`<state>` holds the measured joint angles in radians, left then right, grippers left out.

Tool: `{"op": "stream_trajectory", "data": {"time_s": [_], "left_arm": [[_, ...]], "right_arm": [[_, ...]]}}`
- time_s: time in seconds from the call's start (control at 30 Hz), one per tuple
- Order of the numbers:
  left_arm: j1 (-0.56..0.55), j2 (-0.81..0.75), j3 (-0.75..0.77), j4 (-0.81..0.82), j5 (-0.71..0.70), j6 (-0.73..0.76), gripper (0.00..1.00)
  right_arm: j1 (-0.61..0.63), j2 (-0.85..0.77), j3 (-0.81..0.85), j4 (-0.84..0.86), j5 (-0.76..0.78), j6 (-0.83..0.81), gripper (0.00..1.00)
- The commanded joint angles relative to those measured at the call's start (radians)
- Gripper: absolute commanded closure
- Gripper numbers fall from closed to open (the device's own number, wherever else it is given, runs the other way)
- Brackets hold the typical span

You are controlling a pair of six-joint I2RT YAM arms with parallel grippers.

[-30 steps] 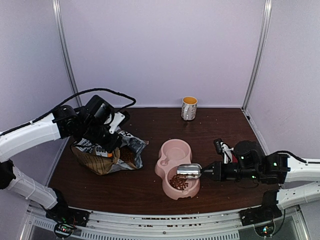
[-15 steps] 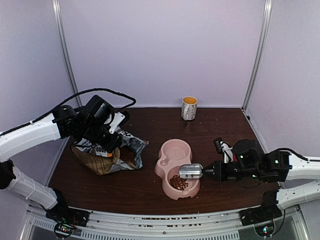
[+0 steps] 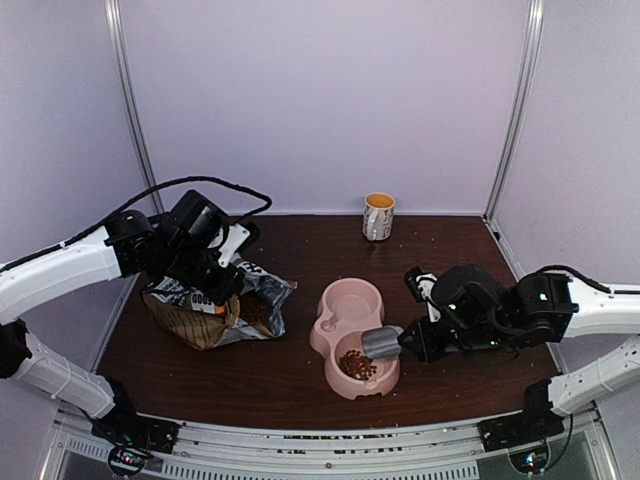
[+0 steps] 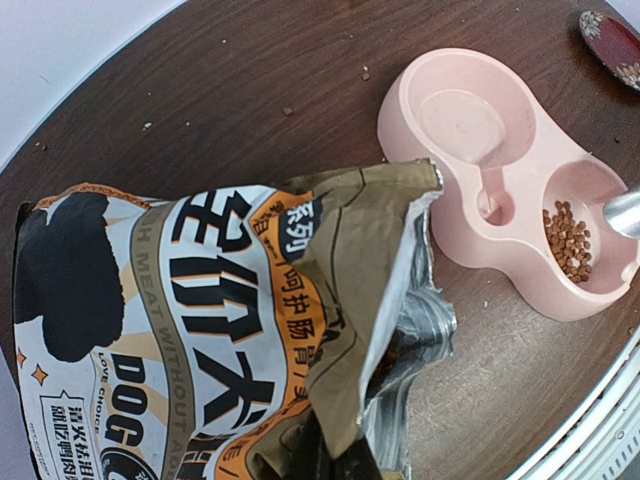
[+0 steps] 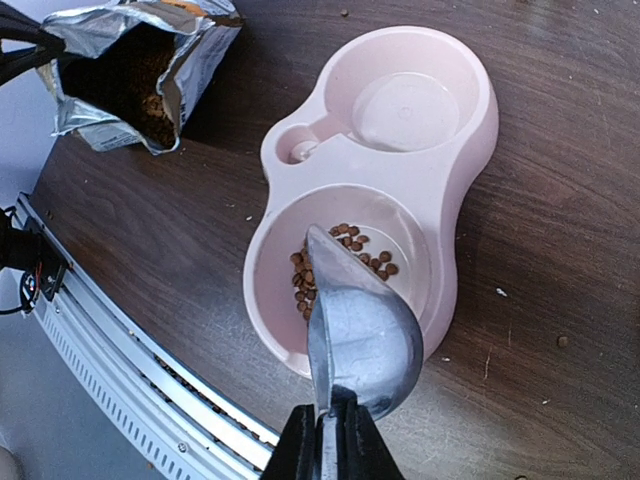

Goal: Serve the pet food
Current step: Place the pet food in the pet food bowl, then insert the spatula into the pet food bag.

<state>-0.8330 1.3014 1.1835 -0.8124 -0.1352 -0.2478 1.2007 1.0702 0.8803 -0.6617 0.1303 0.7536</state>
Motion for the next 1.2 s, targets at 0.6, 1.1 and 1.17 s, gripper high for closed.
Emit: {"op": "stream_trajectory", "data": {"time_s": [0.6, 1.1, 1.17], "left_arm": [[0.005, -0.036, 0.028, 0.071, -0.046, -0.006, 1.0], [0.005, 0.006, 0.074, 0.085, 0.008, -0.021, 1.0], [0.005, 0.035, 0.121, 0.069, 0.013, -0.012, 1.0]], "right_arm": [[0.075, 0.002, 0.067, -0.054, 0.19, -0.022, 1.0], [0.097, 0.004, 0.14, 0.127, 0.181, -0.106, 1.0], [0.097, 0.028, 0.151, 0.169, 0.168, -0.115, 1.0]]}}
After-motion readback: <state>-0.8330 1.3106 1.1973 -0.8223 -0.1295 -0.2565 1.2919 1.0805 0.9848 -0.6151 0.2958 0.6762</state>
